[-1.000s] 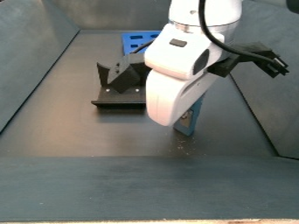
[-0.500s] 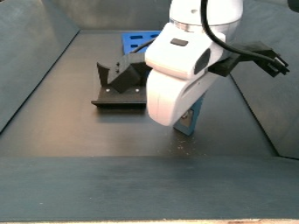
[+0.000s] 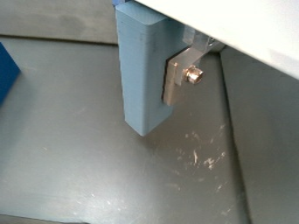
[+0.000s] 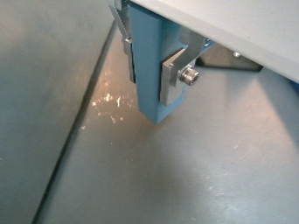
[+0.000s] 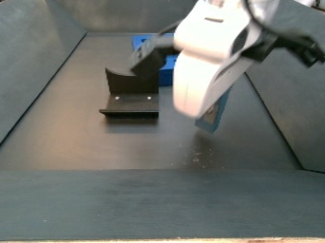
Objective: Pick up the rectangle object. Move to above the board. Insert the rectangle object.
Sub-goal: Move to above the board.
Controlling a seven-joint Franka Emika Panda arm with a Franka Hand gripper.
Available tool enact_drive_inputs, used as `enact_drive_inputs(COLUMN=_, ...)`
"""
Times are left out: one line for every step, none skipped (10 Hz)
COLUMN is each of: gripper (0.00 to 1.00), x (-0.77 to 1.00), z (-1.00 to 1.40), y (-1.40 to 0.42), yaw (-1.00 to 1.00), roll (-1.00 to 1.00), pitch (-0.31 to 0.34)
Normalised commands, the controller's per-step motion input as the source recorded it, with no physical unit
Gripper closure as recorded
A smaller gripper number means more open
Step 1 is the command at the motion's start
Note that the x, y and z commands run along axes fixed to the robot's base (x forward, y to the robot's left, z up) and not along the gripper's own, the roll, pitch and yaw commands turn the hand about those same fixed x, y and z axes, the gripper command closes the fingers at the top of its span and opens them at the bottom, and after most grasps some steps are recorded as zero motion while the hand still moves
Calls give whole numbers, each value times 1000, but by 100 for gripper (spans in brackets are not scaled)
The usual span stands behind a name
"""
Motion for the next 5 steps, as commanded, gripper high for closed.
enact_drive_inputs(gripper=100, x=-142, z=1000, y=-115, yaw=76, roll=487, pitch=-93)
enact_drive_inputs(gripper=100, x=-138, z=1000, y=-111, yaw=56, roll=414, pitch=-9)
enact_drive_inputs(gripper=100, x=-134, z=1000, y=-108, yaw=47, roll=356, pitch=46)
enact_drive_inputs(gripper=100, x=-128, z=1000, y=-101, yaw=43, roll=302, pitch=104)
enact_drive_inputs(gripper=100, x=-122, z=1000, y=-96, yaw=42, roll=287, pitch=125)
